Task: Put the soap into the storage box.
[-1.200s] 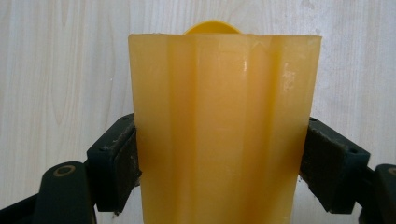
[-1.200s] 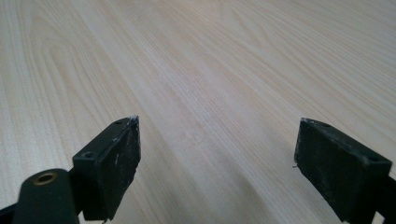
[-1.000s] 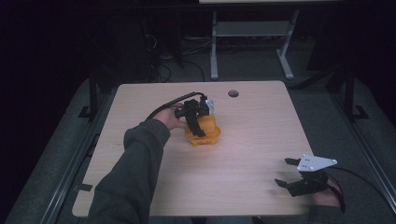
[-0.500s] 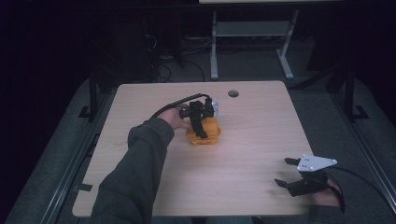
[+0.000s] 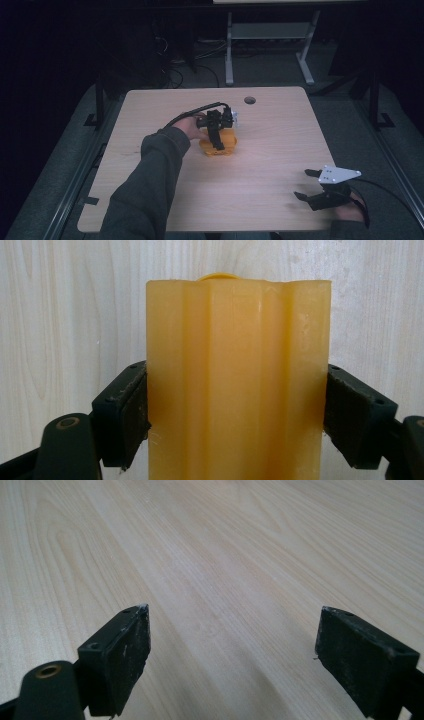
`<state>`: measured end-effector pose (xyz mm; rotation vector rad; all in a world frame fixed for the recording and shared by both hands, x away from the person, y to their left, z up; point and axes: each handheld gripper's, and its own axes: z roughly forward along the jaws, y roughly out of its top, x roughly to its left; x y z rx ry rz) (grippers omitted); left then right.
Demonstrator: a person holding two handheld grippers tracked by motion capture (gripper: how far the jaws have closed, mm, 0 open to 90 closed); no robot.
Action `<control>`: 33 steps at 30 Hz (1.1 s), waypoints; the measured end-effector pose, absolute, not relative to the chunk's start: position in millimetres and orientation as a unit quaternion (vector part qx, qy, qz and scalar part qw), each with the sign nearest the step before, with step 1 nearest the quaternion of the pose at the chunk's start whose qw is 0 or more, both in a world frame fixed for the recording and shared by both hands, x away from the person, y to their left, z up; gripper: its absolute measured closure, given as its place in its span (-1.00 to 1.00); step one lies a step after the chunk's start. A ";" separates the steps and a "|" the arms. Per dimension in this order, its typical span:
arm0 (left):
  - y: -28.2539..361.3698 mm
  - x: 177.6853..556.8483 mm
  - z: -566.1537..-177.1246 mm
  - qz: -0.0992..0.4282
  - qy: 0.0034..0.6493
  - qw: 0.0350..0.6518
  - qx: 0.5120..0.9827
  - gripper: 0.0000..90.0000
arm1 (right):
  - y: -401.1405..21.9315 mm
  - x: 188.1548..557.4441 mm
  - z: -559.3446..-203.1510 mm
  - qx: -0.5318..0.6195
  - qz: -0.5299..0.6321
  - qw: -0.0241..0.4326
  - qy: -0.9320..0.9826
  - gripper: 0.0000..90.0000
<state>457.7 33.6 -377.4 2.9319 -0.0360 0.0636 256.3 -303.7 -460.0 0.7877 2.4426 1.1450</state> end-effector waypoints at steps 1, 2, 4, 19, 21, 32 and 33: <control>33.7 457.8 -377.3 0.022 -0.012 0.104 0.994 -0.54 | -303.2 256.1 -459.9 0.278 0.402 0.164 0.857 -0.69; 33.8 457.6 -377.4 0.022 -0.011 0.105 0.994 -0.54 | -302.9 256.2 -460.0 0.278 0.401 0.164 0.857 -0.69; 33.9 457.3 -377.4 0.024 -0.010 0.105 0.994 -0.55 | -302.7 256.3 -460.0 0.277 0.401 0.164 0.858 -0.69; 41.7 456.9 -373.2 0.028 0.000 0.130 0.991 -0.58 | -302.0 256.5 -460.5 0.278 0.399 0.161 0.859 -0.69; 43.0 457.0 -371.7 0.028 0.001 0.137 0.990 -0.58 | -302.0 256.5 -460.4 0.278 0.398 0.161 0.859 -0.69; 49.4 452.9 -361.0 0.035 0.008 0.168 0.985 -0.57 | -301.4 256.8 -460.1 0.277 0.396 0.162 0.861 -0.69; 50.4 452.2 -360.7 0.035 0.009 0.171 0.985 -0.57 | -301.0 256.8 -460.2 0.277 0.396 0.161 0.860 -0.69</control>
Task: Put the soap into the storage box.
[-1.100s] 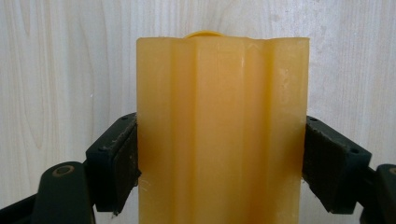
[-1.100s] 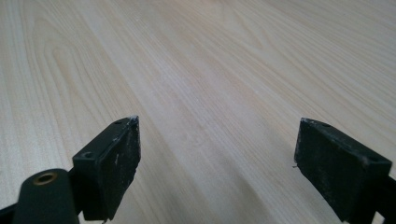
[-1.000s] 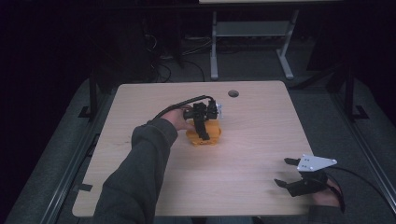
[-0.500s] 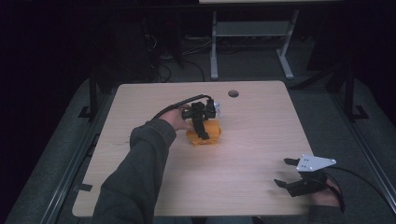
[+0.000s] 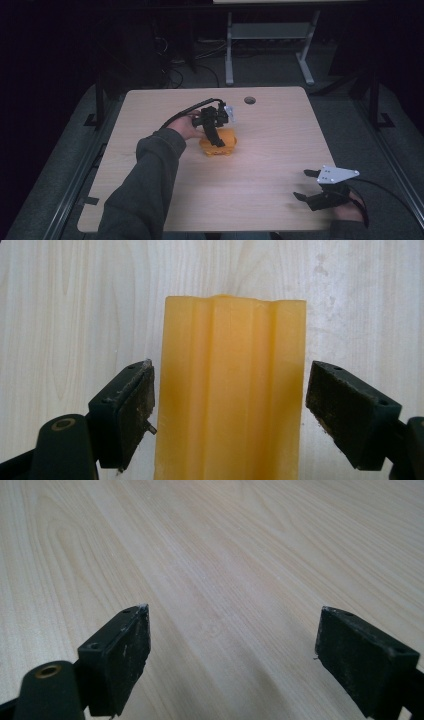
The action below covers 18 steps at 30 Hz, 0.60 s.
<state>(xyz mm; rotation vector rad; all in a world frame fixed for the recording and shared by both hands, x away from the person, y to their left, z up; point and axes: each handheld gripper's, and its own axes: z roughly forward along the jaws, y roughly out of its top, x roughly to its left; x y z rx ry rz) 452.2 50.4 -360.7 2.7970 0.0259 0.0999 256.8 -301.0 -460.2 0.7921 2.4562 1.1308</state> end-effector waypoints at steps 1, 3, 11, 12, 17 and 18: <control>51.3 451.7 -360.4 0.035 0.010 0.170 0.985 -0.57 | -300.7 256.9 -460.3 0.277 0.396 0.161 0.861 -0.69; 52.9 450.4 -359.6 0.036 0.010 0.169 0.985 -0.57 | -300.3 257.4 -460.2 0.274 0.395 0.161 0.862 -0.69; 58.7 444.4 -348.4 0.045 0.012 0.184 0.982 -0.55 | -298.8 257.3 -460.2 0.277 0.393 0.159 0.862 -0.69; 59.4 443.5 -347.1 0.045 0.012 0.186 0.981 -0.55 | -298.7 257.4 -460.2 0.277 0.393 0.159 0.862 -0.69; 65.8 439.5 -340.7 0.053 0.015 0.210 0.976 -0.54 | -298.1 257.5 -460.2 0.278 0.391 0.158 0.863 -0.69; 67.5 439.0 -340.9 0.052 0.017 0.211 0.976 -0.53 | -298.1 257.5 -460.0 0.276 0.390 0.159 0.864 -0.69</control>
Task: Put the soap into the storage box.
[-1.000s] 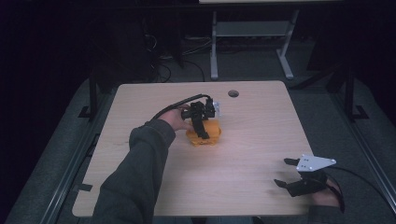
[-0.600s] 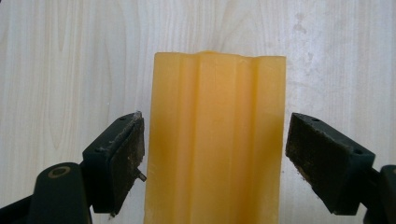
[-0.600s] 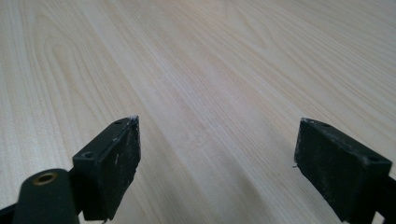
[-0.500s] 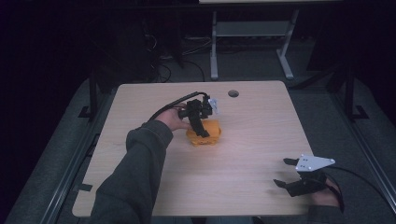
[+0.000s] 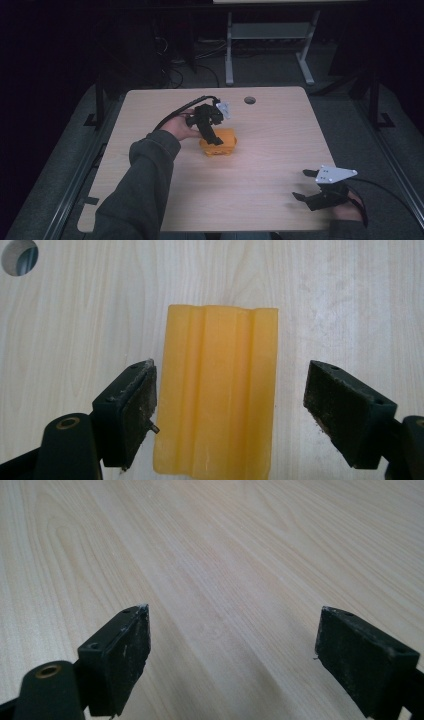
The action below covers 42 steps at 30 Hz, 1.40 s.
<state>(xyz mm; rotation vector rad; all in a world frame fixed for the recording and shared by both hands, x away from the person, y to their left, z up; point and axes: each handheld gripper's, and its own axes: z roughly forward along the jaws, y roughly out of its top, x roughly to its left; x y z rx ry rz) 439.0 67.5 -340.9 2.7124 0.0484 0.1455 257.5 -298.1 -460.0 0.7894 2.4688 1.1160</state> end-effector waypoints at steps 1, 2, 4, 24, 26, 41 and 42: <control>69.3 438.8 -340.8 0.053 0.018 0.211 0.976 -0.53 | -297.9 257.6 -460.0 0.275 0.390 0.160 0.864 -0.69; 71.3 438.1 -340.8 0.052 0.021 0.214 0.975 -0.53 | -298.2 258.1 -460.2 0.272 0.390 0.160 0.865 -0.69; 75.1 437.2 -340.8 0.048 0.026 0.218 0.974 -0.53 | -297.7 258.1 -460.3 0.272 0.390 0.160 0.865 -0.69; 101.2 424.7 -346.0 0.052 0.050 0.235 0.969 -0.53 | -298.0 257.2 -461.3 0.277 0.390 0.161 0.863 -0.69; 103.7 422.7 -346.7 0.053 0.052 0.237 0.969 -0.53 | -297.9 257.1 -461.2 0.279 0.391 0.160 0.862 -0.69; 120.6 409.3 -356.0 0.048 0.067 0.242 0.967 -0.55 | -295.7 255.4 -461.9 0.282 0.385 0.161 0.864 -0.69; 121.6 408.5 -356.7 0.048 0.068 0.244 0.966 -0.55 | -295.7 255.4 -462.0 0.282 0.384 0.161 0.864 -0.69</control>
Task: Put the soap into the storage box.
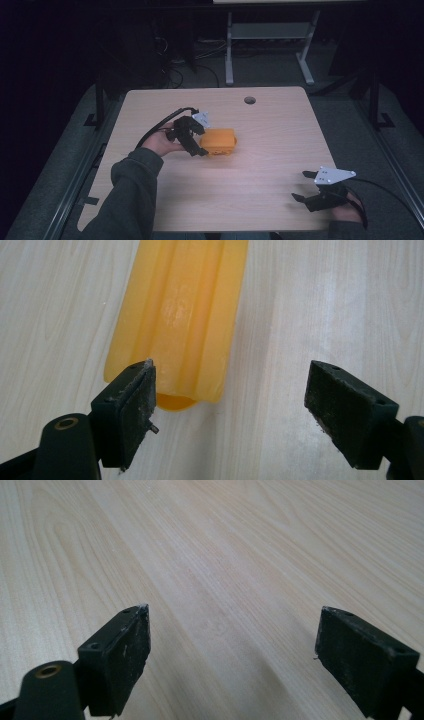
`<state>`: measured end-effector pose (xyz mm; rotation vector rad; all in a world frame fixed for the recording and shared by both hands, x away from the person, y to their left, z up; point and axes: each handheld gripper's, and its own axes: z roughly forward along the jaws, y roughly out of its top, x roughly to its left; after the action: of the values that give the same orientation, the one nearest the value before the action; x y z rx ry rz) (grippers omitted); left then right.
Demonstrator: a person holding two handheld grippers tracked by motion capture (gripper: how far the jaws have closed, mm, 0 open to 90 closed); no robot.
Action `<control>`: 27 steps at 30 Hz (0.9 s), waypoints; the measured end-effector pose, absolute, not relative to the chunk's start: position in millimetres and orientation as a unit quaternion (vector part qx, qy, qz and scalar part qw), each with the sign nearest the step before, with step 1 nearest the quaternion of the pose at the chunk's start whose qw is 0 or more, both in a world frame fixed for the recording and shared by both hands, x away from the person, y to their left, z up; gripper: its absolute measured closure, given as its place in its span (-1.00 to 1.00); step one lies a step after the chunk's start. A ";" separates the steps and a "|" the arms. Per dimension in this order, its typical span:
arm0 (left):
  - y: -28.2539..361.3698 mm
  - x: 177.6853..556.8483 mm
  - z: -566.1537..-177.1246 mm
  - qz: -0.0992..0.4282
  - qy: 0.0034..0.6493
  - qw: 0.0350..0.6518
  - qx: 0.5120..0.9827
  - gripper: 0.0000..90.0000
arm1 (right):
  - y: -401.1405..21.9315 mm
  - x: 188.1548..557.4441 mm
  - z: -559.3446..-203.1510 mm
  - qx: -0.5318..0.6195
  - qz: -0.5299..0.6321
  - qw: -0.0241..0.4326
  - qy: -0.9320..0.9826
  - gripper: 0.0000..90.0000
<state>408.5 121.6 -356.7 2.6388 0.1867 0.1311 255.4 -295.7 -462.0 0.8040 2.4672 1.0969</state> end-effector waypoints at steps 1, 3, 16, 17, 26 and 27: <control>122.7 407.8 -357.1 0.047 0.069 0.244 0.966 -0.55 | -295.7 255.3 -462.0 0.282 0.384 0.162 0.864 -0.69; 124.3 406.1 -357.6 0.045 0.070 0.244 0.966 -0.55 | -295.7 255.1 -462.1 0.283 0.383 0.161 0.864 -0.69; 129.0 395.8 -358.0 0.050 0.069 0.255 0.963 -0.55 | -295.8 255.7 -464.0 0.284 0.377 0.164 0.866 -0.69; 129.7 394.7 -358.3 0.050 0.070 0.255 0.963 -0.55 | -295.7 255.3 -464.0 0.286 0.378 0.162 0.866 -0.69; 137.6 385.7 -362.3 0.049 0.075 0.264 0.960 -0.55 | -296.2 255.4 -465.0 0.290 0.376 0.165 0.865 -0.69; 137.9 385.1 -362.7 0.046 0.077 0.262 0.961 -0.55 | -297.0 256.0 -465.0 0.287 0.373 0.169 0.866 -0.69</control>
<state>385.1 137.9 -362.7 2.6009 0.2080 0.1254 256.0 -297.0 -465.0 0.8153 2.4629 1.0603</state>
